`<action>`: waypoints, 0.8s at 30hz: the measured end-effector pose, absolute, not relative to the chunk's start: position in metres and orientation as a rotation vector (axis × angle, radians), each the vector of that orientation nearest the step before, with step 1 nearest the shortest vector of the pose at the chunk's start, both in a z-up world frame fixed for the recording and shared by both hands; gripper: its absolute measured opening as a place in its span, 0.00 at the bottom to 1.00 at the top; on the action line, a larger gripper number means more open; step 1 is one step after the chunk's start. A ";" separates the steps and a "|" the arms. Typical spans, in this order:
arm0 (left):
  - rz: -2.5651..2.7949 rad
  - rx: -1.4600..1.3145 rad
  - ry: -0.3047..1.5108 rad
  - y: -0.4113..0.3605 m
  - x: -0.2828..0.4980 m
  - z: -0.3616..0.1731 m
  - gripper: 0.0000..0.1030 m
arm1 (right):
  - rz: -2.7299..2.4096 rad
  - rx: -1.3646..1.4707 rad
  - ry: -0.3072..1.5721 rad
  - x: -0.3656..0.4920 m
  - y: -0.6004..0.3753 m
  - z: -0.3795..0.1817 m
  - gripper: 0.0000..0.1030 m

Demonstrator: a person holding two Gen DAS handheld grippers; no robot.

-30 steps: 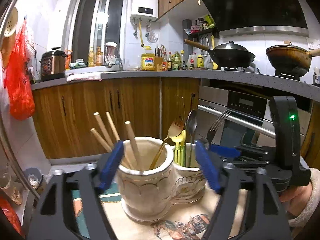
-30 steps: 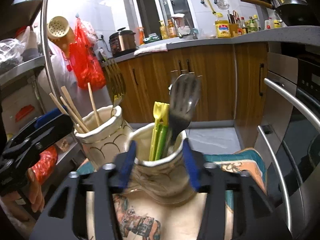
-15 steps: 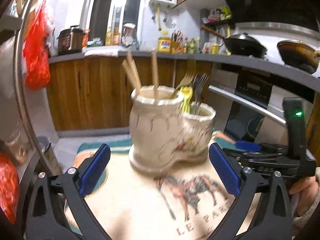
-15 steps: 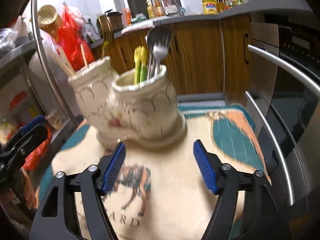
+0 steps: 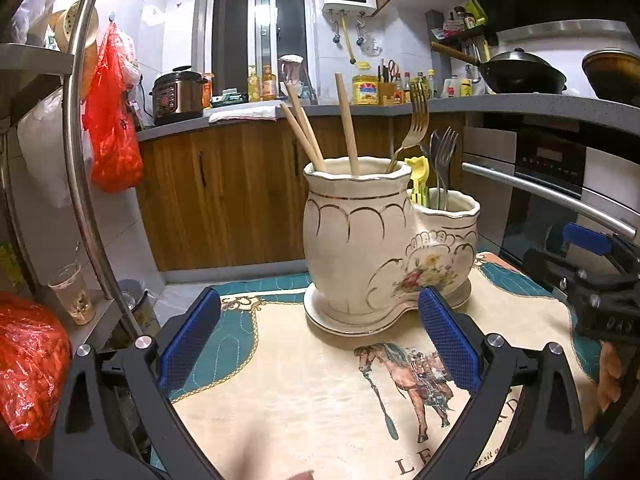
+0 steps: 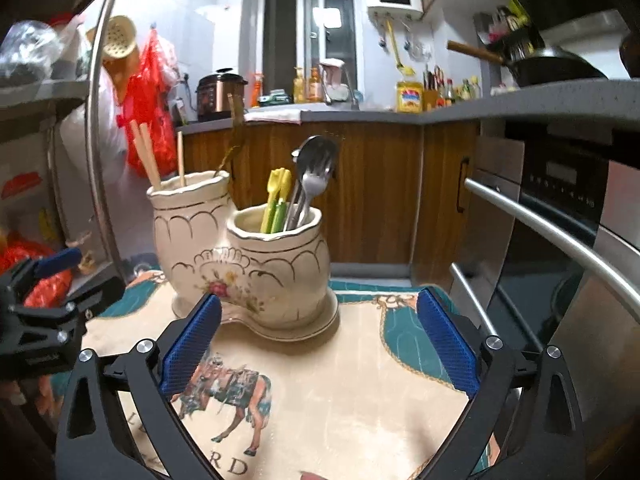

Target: Organize utensils

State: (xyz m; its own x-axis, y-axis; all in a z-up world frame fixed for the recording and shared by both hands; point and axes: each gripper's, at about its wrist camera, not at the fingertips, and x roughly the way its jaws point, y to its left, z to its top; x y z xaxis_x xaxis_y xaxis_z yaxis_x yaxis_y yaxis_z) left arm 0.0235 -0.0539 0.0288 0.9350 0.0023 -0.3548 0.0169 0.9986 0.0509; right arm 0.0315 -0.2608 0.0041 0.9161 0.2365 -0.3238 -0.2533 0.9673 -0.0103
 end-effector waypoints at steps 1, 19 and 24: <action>-0.012 0.043 0.349 -0.052 0.022 0.030 0.95 | 0.251 -0.056 0.329 0.032 -0.260 0.004 0.95; -0.009 0.050 0.349 -0.052 0.023 0.031 0.95 | 0.250 -0.051 0.298 0.026 -0.260 0.007 0.95; -0.008 0.050 0.348 -0.053 0.023 0.031 0.95 | 0.250 -0.048 0.299 0.026 -0.260 0.008 0.95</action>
